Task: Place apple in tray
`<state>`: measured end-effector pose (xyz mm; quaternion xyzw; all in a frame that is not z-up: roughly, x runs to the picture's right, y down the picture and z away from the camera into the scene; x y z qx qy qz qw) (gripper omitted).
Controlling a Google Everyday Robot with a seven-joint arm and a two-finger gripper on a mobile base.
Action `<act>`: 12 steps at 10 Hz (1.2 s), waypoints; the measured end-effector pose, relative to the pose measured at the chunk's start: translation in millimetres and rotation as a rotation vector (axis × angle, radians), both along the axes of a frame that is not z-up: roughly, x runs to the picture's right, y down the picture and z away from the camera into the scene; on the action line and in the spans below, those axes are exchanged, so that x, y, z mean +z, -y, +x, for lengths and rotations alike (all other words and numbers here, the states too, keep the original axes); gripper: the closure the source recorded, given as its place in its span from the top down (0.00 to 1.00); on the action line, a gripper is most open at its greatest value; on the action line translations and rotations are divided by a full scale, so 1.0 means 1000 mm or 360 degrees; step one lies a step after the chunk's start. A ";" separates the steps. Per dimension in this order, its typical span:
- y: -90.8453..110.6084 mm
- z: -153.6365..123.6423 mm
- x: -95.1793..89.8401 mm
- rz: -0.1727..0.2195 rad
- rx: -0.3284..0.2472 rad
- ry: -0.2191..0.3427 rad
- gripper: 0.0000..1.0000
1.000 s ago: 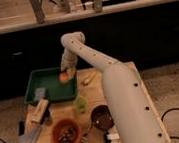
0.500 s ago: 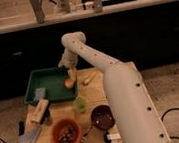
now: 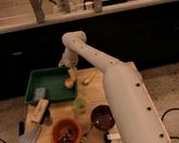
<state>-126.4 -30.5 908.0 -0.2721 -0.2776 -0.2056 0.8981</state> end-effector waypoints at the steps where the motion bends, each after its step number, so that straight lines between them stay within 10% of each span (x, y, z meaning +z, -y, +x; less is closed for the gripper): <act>1: 0.001 0.000 0.000 0.0002 -0.0005 0.0006 0.80; 12: 0.002 0.003 0.002 0.0009 -0.0017 0.0051 0.80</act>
